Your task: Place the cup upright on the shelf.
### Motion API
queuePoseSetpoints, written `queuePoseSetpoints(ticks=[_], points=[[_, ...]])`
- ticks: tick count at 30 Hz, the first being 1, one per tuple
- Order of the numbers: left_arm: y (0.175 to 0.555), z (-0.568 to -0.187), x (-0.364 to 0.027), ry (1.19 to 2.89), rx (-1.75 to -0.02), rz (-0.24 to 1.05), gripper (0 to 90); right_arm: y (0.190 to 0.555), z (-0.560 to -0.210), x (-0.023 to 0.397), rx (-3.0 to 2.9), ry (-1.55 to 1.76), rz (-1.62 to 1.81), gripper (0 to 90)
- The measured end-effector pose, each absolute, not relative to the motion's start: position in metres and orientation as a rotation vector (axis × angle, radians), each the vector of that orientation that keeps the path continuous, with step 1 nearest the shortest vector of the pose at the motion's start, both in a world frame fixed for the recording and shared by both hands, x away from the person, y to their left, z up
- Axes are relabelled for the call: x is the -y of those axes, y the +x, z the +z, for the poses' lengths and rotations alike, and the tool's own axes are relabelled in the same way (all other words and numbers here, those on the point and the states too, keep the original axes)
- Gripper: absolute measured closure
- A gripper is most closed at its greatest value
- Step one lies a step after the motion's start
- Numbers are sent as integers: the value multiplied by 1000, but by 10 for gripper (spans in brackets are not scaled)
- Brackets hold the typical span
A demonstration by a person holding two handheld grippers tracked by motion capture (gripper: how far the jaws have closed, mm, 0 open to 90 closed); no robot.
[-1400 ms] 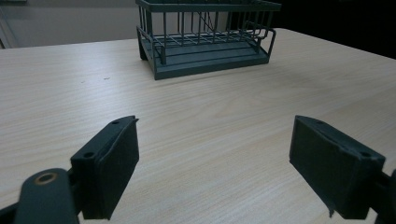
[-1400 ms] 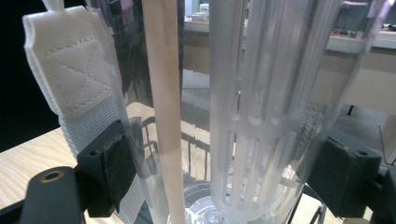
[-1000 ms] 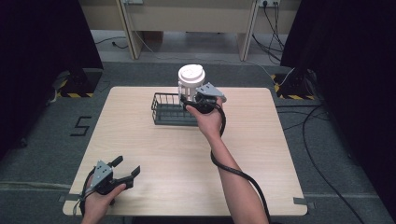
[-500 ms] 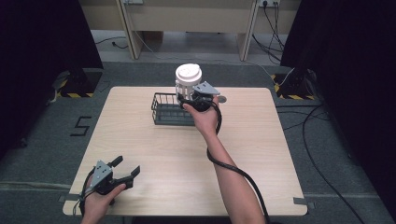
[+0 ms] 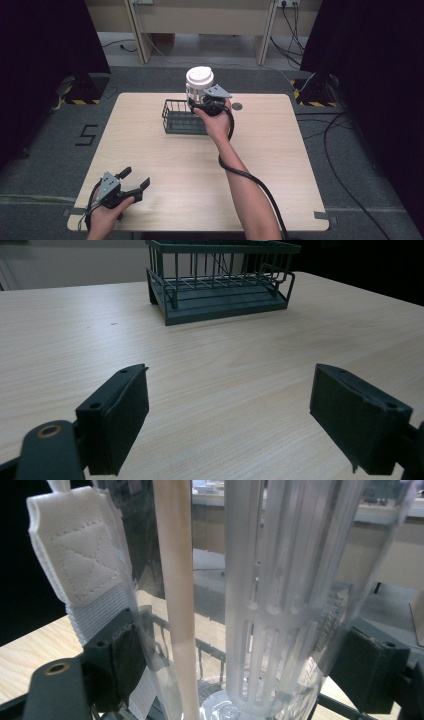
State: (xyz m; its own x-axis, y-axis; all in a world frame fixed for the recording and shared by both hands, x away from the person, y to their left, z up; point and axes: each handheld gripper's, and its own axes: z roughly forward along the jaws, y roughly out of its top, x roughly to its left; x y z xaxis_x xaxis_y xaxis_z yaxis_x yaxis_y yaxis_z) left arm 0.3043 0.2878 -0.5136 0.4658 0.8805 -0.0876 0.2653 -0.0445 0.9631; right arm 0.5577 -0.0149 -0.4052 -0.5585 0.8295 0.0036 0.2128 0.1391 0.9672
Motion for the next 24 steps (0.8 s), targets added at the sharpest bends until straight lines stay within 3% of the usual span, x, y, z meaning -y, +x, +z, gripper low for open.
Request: queuePoseSetpoints(ticks=[24], points=[[304,-513,-288,1579,-1024,675,154,575,-420,6,-1883,1053,1413,184]])
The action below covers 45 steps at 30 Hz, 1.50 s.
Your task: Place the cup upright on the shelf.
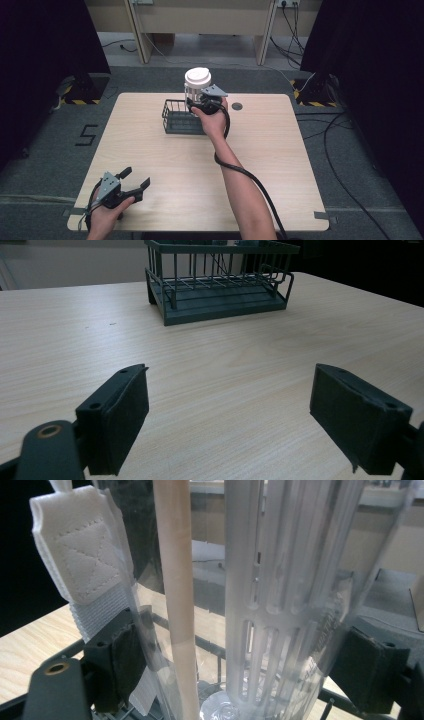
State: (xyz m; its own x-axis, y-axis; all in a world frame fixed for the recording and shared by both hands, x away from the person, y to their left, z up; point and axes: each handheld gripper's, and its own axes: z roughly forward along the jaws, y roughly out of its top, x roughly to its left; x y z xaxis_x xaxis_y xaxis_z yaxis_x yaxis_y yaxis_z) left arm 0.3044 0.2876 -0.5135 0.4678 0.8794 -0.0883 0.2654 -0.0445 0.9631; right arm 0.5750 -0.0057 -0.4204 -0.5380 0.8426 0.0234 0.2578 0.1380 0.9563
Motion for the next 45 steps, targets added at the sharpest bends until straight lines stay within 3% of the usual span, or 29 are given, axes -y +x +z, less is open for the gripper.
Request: queuePoseSetpoints(ticks=[25,45], points=[[304,-513,-287,1577,-1020,672,153,578,-450,-1,-1941,1112,1356,183],[304,-513,-286,1576,-1019,669,154,570,-450,-3,-1948,1098,1328,164]])
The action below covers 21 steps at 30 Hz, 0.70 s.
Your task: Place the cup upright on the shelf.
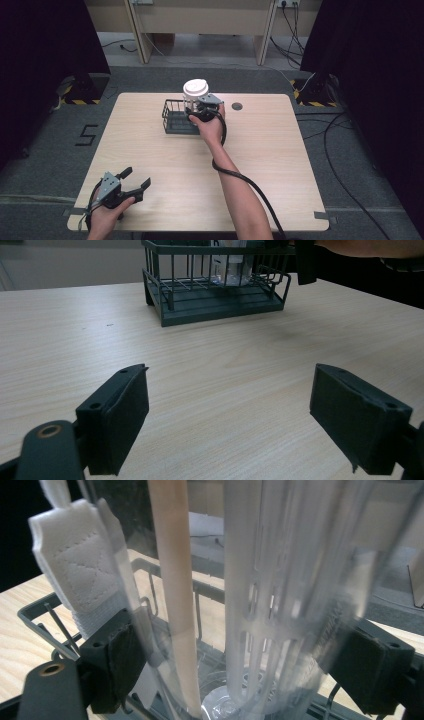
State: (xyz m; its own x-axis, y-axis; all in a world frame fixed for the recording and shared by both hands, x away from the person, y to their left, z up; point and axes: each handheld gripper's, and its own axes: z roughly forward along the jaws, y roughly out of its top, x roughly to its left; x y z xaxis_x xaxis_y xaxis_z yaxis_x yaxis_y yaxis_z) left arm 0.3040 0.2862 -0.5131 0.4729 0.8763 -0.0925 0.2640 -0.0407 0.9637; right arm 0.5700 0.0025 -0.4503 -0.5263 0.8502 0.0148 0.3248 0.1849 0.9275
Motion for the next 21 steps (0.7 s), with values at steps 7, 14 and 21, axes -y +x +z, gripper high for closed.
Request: queuePoseSetpoints(ticks=[7,14,21], points=[[304,-513,-286,1578,-1020,669,154,565,-450,2,-1947,1103,1344,156],[304,-513,-286,1578,-1020,670,154,557,-448,10,-1944,1121,1362,155],[304,-513,-285,1580,-1018,670,154,549,-444,15,-1951,1115,1376,154]])
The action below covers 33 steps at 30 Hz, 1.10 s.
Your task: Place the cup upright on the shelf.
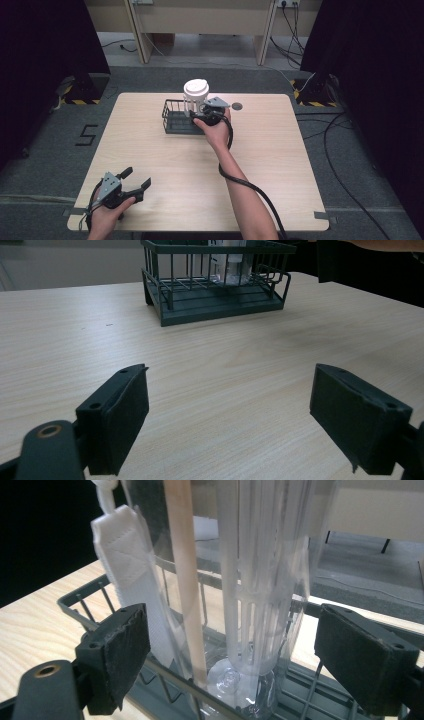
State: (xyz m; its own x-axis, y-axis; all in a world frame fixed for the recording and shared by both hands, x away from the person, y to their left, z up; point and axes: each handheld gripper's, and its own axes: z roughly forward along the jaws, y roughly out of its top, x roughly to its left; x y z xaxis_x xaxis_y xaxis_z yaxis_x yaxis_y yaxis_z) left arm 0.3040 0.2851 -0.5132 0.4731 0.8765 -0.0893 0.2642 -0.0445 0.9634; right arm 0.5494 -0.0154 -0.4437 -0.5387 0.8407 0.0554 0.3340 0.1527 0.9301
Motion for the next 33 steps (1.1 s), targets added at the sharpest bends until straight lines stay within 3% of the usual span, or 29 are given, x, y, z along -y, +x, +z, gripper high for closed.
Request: queuePoseSetpoints(ticks=[33], points=[[304,-513,-283,1589,-1014,672,154,512,-424,44,-2002,1061,1395,155]])
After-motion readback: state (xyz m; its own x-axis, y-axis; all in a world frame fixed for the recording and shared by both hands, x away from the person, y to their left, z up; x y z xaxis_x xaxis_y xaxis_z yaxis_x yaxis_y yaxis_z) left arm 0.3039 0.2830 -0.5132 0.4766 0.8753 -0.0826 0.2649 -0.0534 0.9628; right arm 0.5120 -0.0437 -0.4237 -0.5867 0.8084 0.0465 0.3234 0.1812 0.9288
